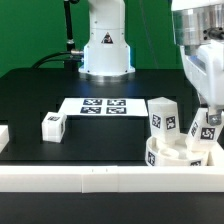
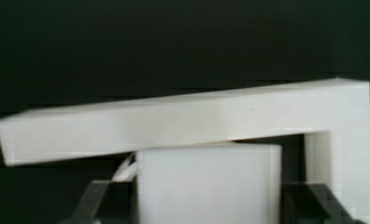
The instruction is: Assemble stool
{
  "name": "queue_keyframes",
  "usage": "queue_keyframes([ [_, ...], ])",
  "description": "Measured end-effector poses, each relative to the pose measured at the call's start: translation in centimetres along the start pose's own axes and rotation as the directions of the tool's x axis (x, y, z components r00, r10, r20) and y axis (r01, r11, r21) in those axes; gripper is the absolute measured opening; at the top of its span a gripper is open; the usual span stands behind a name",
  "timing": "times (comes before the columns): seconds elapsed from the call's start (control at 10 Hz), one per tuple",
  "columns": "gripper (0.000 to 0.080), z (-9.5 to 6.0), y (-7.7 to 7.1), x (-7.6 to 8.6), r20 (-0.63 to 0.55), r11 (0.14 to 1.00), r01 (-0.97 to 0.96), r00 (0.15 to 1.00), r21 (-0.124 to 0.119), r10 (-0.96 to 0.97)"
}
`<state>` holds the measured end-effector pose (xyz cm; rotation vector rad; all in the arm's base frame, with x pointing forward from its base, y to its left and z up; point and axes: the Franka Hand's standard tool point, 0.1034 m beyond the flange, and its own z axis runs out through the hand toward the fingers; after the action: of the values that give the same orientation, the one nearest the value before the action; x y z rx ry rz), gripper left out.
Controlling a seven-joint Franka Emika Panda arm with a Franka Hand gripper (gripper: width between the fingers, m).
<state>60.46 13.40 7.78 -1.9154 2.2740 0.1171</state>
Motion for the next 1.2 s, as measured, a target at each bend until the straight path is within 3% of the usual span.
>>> queue_keyframes([
  [0.3,0.0337,0.0,0.0,0.0,0.0,0.999,-0.039,0.999,0.001,0.039],
  [0.5,0.0575,-2.5,-0.3,1.3,0.01,0.999,0.045,0.999,0.02,-0.045],
  [0.6,0.0627,-3.9,0.2,2.3,0.011,0.997,0.069,0.998,0.028,-0.069],
  [0.9,0.0649,-6.8,0.0,6.6,-0.012,0.986,0.161,0.987,0.053,-0.16],
  [1.2,0.0649,-6.4,0.2,6.1,-0.013,0.985,0.165,0.986,0.049,-0.164],
])
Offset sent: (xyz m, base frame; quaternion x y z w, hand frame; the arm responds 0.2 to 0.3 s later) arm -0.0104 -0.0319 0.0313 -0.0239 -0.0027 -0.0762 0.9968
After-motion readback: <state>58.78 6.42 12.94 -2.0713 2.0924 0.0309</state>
